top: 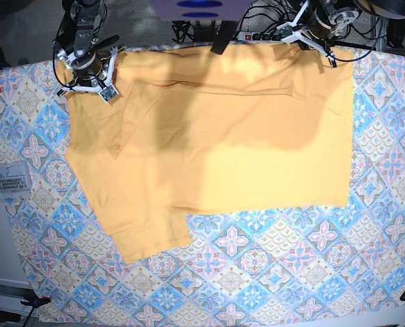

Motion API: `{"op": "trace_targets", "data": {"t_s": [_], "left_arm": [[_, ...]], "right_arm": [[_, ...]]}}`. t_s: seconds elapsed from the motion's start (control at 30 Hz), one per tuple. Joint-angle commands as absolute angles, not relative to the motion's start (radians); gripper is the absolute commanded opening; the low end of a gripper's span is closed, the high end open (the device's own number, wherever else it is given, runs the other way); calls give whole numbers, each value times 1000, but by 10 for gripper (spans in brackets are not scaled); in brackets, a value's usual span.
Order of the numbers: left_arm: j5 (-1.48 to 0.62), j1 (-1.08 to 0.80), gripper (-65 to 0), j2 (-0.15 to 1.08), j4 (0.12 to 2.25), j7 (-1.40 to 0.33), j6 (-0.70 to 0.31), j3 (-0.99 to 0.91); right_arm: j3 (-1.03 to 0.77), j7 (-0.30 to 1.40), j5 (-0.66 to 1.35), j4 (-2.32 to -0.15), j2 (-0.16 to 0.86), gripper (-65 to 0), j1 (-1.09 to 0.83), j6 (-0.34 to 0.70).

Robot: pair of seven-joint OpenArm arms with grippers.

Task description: Fold the T-shirt properly

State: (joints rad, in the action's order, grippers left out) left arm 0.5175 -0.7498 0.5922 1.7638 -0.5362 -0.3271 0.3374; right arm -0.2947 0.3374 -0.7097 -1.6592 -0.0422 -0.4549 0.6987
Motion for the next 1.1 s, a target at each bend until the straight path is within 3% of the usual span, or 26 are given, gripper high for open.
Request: {"op": "trace_targets", "data": {"t_s": [0.0, 0.83, 0.97, 1.07], "left_arm": [[501, -760, -650, 576, 1774, -547, -346, 320], [464, -702, -650, 486, 1871, -547, -354, 124], [464, -607, -650, 361, 1871, -552, -357, -12], [466, -512, -650, 271, 1863, -556, -453, -102]], "right_arm": [[-294, 338, -716, -1675, -42, -650, -453, 698], [-305, 338, -677, -1695, -39, -650, -447, 698], [-314, 338, -676, -1709, -42, -650, -403, 698], [-306, 338, -676, -1727, -42, -650, -372, 698]]}}
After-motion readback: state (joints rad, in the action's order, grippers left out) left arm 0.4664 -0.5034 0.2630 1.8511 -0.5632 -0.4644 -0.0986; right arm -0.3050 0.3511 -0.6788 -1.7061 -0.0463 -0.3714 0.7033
